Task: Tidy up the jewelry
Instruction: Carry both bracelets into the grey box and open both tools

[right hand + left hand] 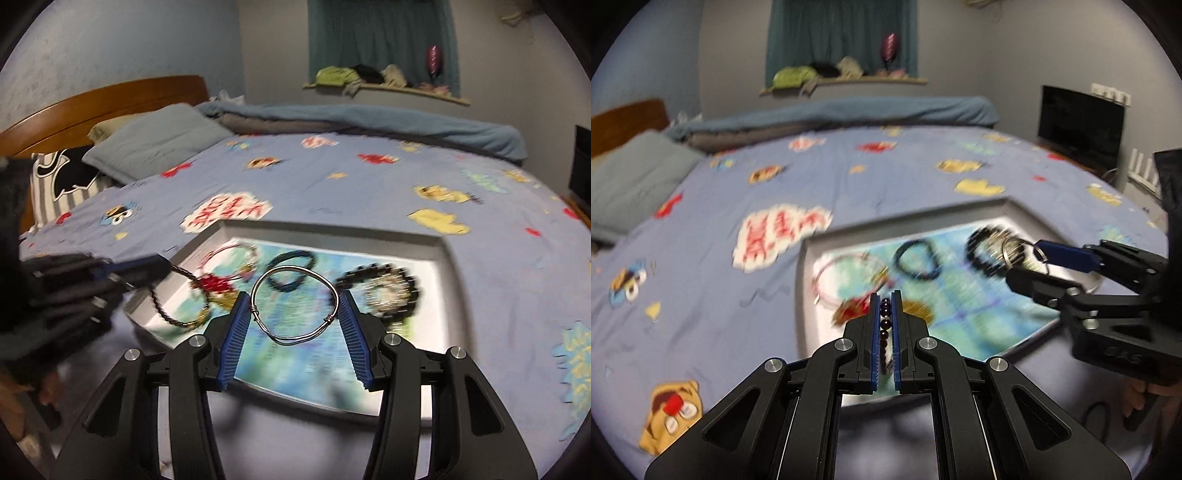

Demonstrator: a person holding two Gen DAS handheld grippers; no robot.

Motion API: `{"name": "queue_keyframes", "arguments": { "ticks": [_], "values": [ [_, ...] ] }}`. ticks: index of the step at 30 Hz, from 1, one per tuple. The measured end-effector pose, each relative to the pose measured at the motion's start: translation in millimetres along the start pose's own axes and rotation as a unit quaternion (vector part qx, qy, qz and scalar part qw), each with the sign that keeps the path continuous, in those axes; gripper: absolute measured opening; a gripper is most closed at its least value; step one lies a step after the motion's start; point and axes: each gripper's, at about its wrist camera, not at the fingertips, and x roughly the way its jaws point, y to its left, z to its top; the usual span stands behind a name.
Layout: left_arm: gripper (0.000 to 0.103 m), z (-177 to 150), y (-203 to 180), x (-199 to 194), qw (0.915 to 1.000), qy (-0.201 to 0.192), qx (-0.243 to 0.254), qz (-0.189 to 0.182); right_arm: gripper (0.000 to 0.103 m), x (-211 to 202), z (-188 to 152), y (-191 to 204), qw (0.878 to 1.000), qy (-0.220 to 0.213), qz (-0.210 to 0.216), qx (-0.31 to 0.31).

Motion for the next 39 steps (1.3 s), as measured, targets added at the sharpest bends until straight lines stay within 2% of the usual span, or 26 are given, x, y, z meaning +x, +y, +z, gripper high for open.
{"name": "queue_keyframes", "arguments": {
  "ticks": [3, 7, 19, 21, 23, 24, 35, 39],
  "values": [
    [0.006, -7.0, 16.0, 9.3, 0.9995, 0.019, -0.025, 0.002, 0.049, 17.7, 0.4, 7.0, 1.000, 0.022, 0.013, 0.009],
    [0.006, -14.9, 23.5, 16.1, 0.9990, 0.037, -0.025, 0.009, 0.049, 36.1, 0.9, 19.5, 0.999, 0.046, 0.018, -0.004],
    [0.007, -19.1, 26.9, 20.1, 0.9990, 0.033, -0.010, 0.029, 0.049, 61.4, -5.9, 27.4, 0.996, 0.092, 0.007, -0.018],
    [0.008, -19.3, 26.7, 20.3, 0.9990, 0.034, -0.008, 0.029, 0.049, 62.1, -6.3, 26.9, 0.995, 0.095, 0.009, -0.018],
    [0.018, -18.3, 26.7, 20.1, 0.9990, 0.032, -0.009, 0.031, 0.049, 62.3, -7.0, 26.3, 0.995, 0.096, 0.011, -0.016],
    [0.020, -18.3, 27.0, 19.5, 0.9990, 0.030, -0.010, 0.032, 0.049, 62.4, -7.3, 25.9, 0.995, 0.098, 0.013, -0.014],
    [0.021, -16.9, 26.0, 12.3, 0.9988, 0.026, -0.009, 0.040, 0.051, 58.3, -5.8, 24.1, 0.995, 0.095, 0.012, -0.011],
    [0.034, -14.9, 23.6, 3.1, 0.9989, 0.019, -0.009, 0.043, 0.063, 48.8, -2.7, 23.9, 0.996, 0.083, 0.006, -0.010]
  ]
}}
